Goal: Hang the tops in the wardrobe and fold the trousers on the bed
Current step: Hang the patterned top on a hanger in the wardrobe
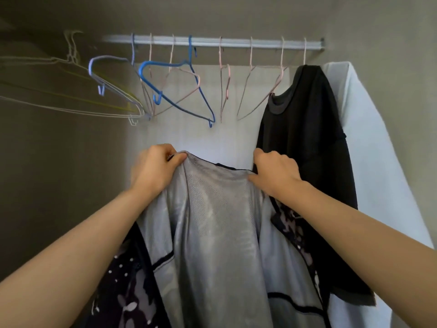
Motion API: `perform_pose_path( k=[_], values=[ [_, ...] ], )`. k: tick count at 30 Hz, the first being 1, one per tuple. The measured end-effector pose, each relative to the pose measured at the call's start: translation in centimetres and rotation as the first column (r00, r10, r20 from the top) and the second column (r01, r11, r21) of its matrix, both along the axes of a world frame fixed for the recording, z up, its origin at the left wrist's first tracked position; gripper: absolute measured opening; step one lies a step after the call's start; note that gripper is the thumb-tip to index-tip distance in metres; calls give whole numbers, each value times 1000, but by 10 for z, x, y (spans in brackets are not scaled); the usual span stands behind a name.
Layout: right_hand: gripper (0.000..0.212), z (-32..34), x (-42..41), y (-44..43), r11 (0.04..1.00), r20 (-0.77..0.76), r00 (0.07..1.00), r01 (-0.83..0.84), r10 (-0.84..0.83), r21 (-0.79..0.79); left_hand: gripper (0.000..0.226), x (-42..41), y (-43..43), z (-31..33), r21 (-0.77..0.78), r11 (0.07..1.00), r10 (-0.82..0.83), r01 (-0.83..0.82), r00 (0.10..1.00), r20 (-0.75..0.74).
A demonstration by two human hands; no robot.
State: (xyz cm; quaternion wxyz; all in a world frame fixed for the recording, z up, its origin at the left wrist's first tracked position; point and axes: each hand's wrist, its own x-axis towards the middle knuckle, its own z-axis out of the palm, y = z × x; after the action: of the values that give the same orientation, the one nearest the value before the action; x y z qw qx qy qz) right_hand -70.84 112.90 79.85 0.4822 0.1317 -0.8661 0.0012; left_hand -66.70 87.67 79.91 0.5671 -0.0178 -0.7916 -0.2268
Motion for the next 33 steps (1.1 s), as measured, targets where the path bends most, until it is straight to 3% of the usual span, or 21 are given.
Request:
perform_pose_path(
  k=[8, 14, 21, 27, 31, 33],
  values=[
    [40, 13, 17, 5, 988, 89, 984, -150, 154, -44, 30, -12, 13, 17, -102, 994, 29, -31, 999, -21],
    [19, 54, 49, 12, 960, -281, 937, -250, 207, -128, 28, -24, 23, 25, -187, 982, 17, -14, 1000, 16],
    [21, 123, 44, 19, 980, -415, 903, -168, 110, -106, 28, -33, 23, 54, -266, 964, 9, 3, 999, 43],
    [27, 179, 29, 17, 996, -379, 922, 51, -76, -75, 37, -40, 26, 68, -394, 913, 116, -103, 993, 8],
    [14, 203, 25, 17, 985, -190, 982, -18, -15, -171, 42, -43, 26, 63, -558, 774, 281, -299, 952, -119],
    [22, 213, 22, 15, 953, -47, 997, -75, 64, -294, 41, -45, 25, 60, -604, 711, 328, -361, 929, -170]
  ],
)
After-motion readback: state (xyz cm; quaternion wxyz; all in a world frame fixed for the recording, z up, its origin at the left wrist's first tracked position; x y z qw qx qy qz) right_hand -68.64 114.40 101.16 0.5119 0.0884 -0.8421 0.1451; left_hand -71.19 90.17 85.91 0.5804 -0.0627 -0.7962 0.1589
